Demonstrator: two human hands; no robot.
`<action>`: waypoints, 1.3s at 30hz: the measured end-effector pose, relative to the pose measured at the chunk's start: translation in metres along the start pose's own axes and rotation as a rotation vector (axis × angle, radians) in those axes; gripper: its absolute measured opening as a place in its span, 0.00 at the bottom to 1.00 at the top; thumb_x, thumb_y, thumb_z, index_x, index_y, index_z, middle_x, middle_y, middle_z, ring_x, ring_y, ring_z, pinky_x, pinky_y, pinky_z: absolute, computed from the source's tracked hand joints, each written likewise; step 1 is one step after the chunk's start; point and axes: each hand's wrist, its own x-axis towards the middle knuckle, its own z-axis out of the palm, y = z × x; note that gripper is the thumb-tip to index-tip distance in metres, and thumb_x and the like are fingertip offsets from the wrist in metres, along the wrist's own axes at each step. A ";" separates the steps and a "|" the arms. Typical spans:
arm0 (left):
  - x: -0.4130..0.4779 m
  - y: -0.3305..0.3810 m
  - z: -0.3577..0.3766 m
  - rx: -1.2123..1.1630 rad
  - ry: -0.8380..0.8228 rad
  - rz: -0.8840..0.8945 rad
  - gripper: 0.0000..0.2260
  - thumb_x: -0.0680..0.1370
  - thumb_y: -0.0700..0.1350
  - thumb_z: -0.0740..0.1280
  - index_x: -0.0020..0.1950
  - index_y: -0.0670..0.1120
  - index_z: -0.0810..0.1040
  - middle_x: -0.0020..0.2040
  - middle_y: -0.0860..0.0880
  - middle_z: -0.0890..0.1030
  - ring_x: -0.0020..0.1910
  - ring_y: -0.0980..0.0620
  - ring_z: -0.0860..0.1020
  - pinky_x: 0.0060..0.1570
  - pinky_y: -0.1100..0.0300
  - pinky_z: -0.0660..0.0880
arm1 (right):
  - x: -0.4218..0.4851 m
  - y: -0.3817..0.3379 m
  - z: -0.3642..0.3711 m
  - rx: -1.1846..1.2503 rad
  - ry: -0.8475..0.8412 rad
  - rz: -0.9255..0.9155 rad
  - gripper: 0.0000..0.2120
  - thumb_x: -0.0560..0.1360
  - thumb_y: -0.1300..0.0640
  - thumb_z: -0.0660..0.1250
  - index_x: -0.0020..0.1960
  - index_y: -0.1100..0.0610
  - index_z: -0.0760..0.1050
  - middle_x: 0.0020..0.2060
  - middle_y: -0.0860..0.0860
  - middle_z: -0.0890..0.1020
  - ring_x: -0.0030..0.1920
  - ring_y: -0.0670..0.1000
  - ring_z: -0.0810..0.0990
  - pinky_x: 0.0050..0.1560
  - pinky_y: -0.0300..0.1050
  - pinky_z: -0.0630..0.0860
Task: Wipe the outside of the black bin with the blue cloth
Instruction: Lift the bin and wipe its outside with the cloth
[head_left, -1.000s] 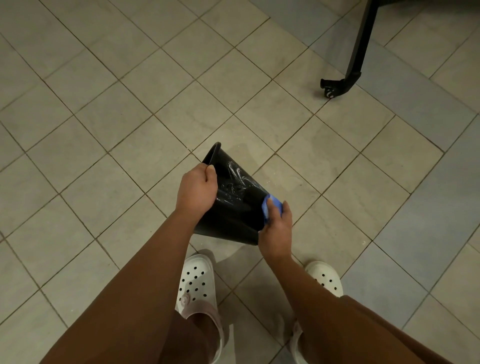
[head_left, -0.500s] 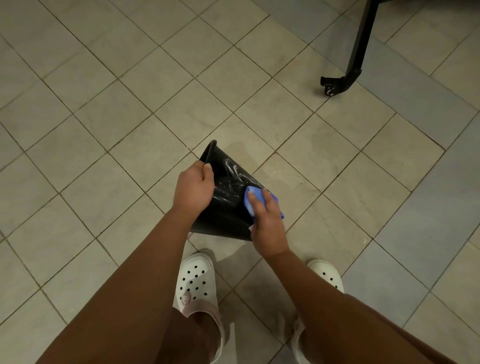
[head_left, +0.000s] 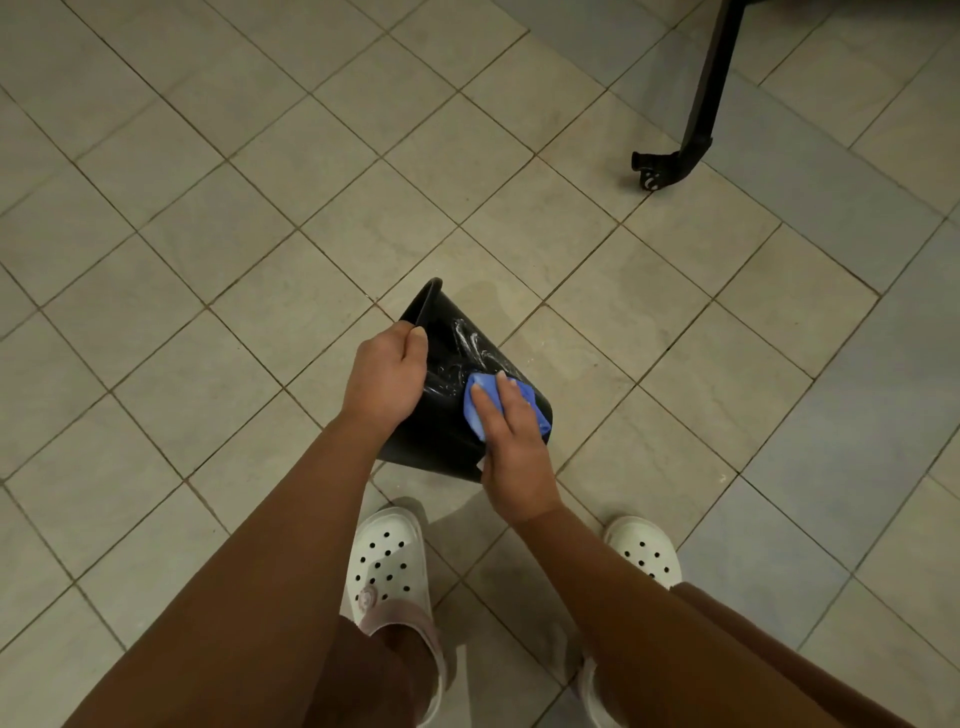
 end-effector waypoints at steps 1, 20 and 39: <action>0.000 -0.001 0.000 -0.007 0.006 -0.001 0.13 0.83 0.45 0.55 0.43 0.43 0.73 0.35 0.49 0.74 0.35 0.58 0.72 0.32 0.67 0.65 | 0.006 0.002 -0.002 0.013 -0.018 0.028 0.38 0.67 0.73 0.68 0.73 0.56 0.60 0.71 0.62 0.62 0.72 0.62 0.60 0.70 0.55 0.61; -0.004 -0.004 -0.005 -0.094 -0.028 -0.053 0.13 0.83 0.45 0.55 0.44 0.42 0.75 0.37 0.47 0.76 0.36 0.54 0.74 0.35 0.61 0.66 | 0.029 0.005 -0.001 -0.007 -0.009 0.115 0.33 0.68 0.72 0.68 0.70 0.58 0.66 0.66 0.63 0.70 0.67 0.63 0.68 0.68 0.59 0.66; 0.002 0.023 -0.005 -0.363 -0.286 -0.420 0.13 0.83 0.53 0.53 0.53 0.52 0.76 0.52 0.44 0.80 0.52 0.44 0.78 0.52 0.49 0.74 | -0.034 0.026 0.002 0.048 0.089 0.272 0.33 0.72 0.69 0.66 0.72 0.51 0.60 0.73 0.58 0.59 0.72 0.61 0.59 0.66 0.60 0.68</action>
